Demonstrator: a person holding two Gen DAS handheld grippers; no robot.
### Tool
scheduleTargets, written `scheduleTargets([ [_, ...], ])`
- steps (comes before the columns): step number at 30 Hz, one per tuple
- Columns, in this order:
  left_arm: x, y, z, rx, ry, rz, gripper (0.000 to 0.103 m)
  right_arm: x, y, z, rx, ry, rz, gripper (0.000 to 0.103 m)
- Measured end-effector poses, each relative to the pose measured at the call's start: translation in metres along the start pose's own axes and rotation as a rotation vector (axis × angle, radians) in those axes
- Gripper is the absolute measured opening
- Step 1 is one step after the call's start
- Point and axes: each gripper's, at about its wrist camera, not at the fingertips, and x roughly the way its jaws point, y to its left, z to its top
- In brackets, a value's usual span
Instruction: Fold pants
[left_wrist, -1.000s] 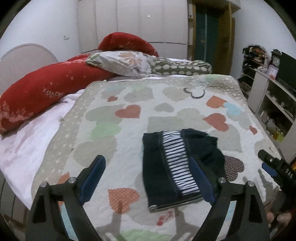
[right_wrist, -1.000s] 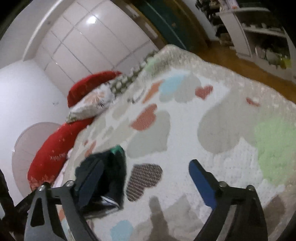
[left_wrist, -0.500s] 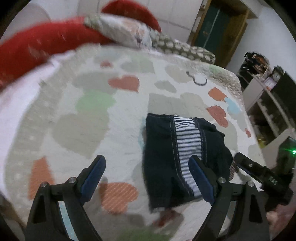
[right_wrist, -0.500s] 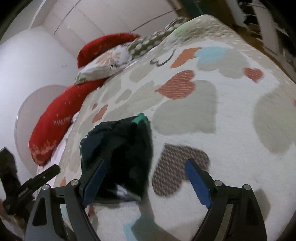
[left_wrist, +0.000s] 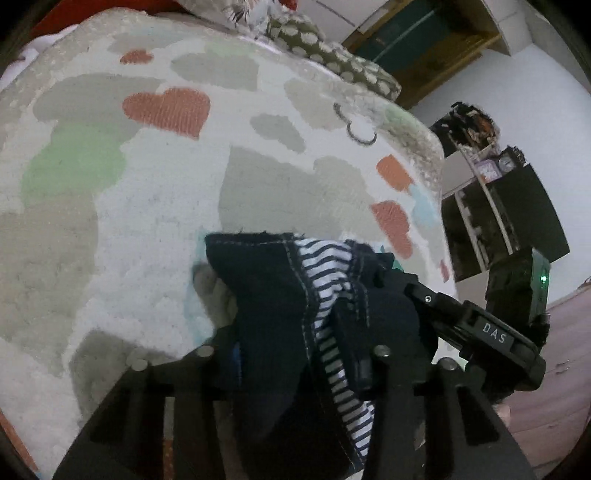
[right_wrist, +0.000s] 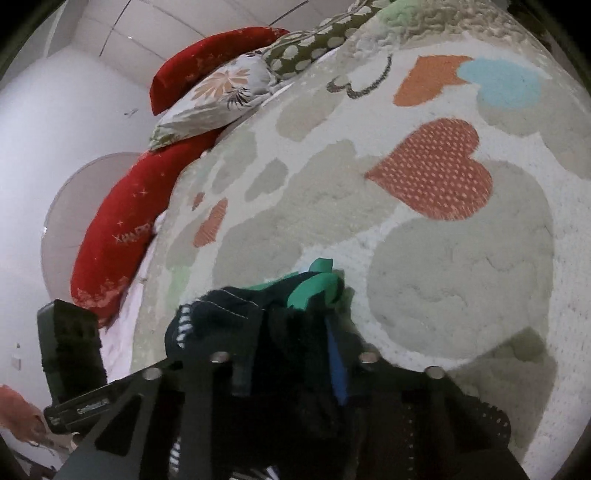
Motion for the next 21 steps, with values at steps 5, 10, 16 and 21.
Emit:
scheduleTargets([
  [5, -0.005, -0.004, 0.035, 0.018, -0.043, 0.036, 0.035, -0.009, 0.015, 0.029, 0.0, -0.042, 0.032, 0.025],
  [10, 0.009, 0.003, 0.069, 0.031, -0.087, 0.196, 0.039, 0.015, 0.029, 0.06, -0.047, -0.041, -0.05, 0.027],
  [16, -0.009, 0.014, 0.06, -0.006, -0.1, 0.173, 0.049, 0.014, 0.026, 0.06, -0.085, -0.098, -0.184, 0.035],
  [21, -0.038, 0.013, 0.027, 0.014, -0.163, 0.284, 0.055, -0.032, 0.063, 0.037, -0.197, -0.2, -0.121, 0.035],
])
